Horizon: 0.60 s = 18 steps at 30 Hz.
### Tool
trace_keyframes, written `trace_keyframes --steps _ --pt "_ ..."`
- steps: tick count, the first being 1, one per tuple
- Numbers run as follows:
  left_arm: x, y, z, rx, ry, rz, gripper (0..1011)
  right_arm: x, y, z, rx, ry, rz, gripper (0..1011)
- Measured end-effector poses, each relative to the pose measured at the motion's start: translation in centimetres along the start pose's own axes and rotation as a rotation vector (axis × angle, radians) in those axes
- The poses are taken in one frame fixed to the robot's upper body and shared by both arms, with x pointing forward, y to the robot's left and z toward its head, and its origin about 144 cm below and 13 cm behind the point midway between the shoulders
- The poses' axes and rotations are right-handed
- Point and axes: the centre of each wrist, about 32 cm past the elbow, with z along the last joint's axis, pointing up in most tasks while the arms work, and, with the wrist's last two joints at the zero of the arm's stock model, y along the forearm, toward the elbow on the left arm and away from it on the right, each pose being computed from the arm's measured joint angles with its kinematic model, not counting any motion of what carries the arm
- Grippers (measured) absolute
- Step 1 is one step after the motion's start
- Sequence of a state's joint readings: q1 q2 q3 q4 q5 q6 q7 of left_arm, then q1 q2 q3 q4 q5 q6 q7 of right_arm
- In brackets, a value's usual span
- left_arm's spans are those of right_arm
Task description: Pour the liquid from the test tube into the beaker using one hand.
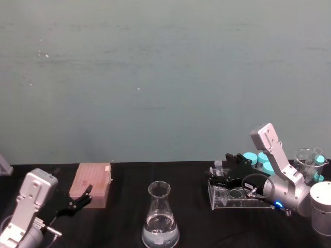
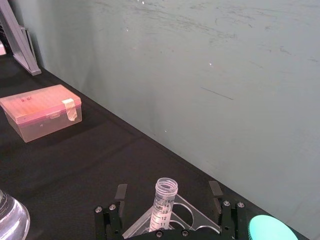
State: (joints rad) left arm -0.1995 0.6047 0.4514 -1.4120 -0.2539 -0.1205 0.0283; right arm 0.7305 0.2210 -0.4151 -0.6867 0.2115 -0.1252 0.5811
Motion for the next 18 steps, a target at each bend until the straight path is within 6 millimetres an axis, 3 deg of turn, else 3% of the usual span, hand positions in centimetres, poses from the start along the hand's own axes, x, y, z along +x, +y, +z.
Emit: trace_keyframes --steps 12,18 --pt "0.00 0.00 0.00 0.000 0.000 0.000 1000 0.00 -0.01 -0.01 0.001 0.002 0.000 990" --pt "0.00 0.00 0.00 0.000 0.000 0.000 1000 0.00 -0.01 -0.01 0.001 0.003 0.000 837"
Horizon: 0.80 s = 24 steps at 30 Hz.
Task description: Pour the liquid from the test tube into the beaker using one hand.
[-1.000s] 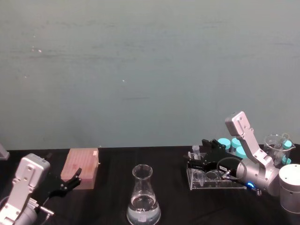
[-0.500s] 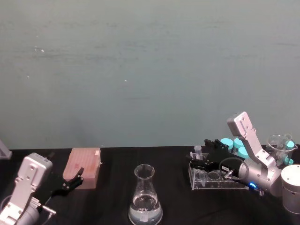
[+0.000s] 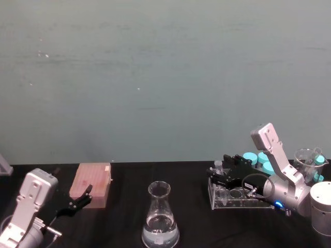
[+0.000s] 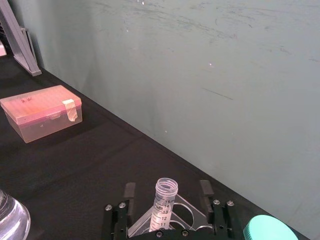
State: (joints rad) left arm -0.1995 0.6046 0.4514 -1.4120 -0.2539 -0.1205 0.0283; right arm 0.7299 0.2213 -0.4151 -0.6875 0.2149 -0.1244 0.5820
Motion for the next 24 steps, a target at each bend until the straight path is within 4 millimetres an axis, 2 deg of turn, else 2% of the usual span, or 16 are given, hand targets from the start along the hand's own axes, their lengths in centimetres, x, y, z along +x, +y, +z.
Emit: trace_keyframes --steps 2,5,6,18,24 --pt "0.00 0.00 0.00 0.000 0.000 0.000 1000 0.00 0.00 0.00 0.000 0.000 0.000 759" --pt "0.00 0.00 0.00 0.000 0.000 0.000 1000 0.00 0.00 0.00 0.000 0.001 0.000 705" --pt "0.00 0.00 0.00 0.000 0.000 0.000 1000 0.00 0.00 0.00 0.000 0.001 0.000 650" --pt "0.00 0.00 0.00 0.000 0.000 0.000 1000 0.00 0.00 0.00 0.001 0.001 0.002 261" --pt "0.00 0.00 0.00 0.000 0.000 0.000 1000 0.00 0.00 0.00 0.001 0.001 0.003 221"
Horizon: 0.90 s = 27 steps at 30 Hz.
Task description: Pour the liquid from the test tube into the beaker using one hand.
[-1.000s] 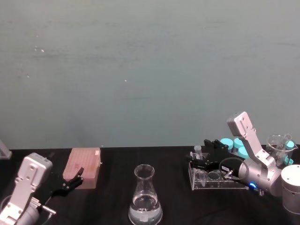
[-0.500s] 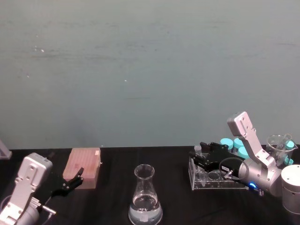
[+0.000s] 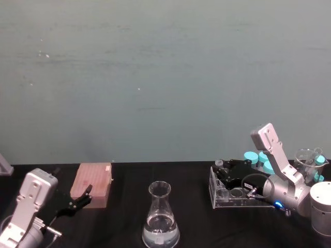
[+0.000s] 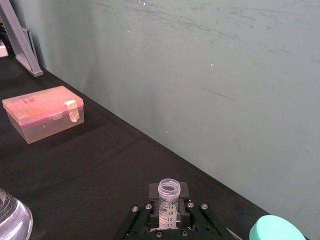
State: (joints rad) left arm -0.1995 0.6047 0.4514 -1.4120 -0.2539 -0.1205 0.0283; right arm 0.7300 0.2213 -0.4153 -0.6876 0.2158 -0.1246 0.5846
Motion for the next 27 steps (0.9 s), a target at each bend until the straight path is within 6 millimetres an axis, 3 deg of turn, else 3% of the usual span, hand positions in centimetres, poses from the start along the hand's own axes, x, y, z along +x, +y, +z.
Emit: trace_keyframes --steps 15,27 --pt "0.0 0.0 0.0 0.000 0.000 0.000 1000 0.0 0.0 0.0 0.001 0.000 0.000 218" --pt "0.0 0.0 0.0 0.000 0.000 0.000 1000 -0.1 -0.6 1.2 0.047 -0.001 0.005 218"
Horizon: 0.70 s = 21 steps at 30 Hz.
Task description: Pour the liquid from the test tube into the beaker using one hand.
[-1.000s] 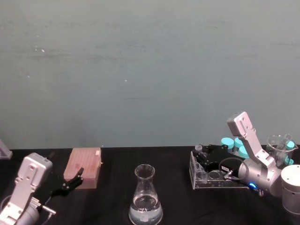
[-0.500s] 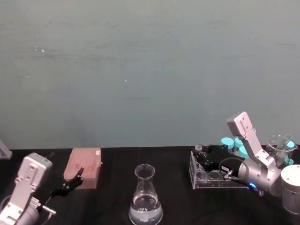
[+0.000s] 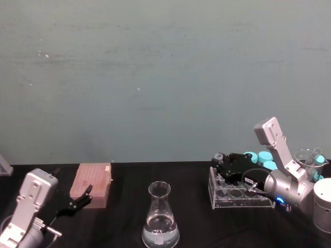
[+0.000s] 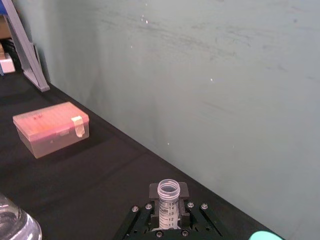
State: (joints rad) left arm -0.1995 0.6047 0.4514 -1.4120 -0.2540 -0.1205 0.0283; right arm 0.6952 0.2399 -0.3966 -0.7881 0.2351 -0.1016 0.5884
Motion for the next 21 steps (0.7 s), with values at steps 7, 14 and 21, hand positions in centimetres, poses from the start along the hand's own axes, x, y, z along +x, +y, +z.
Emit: trace_keyframes --steps 7,14,21 --pt "0.0 0.0 0.0 0.000 0.000 0.000 1000 0.0 -0.3 0.8 0.028 0.002 -0.001 218" --pt "0.0 0.0 0.0 0.000 0.000 0.000 1000 0.1 -0.8 2.4 0.084 -0.018 -0.002 217" --pt "0.0 0.0 0.0 0.000 0.000 0.000 1000 -0.2 -1.5 3.7 0.132 -0.064 -0.004 217"
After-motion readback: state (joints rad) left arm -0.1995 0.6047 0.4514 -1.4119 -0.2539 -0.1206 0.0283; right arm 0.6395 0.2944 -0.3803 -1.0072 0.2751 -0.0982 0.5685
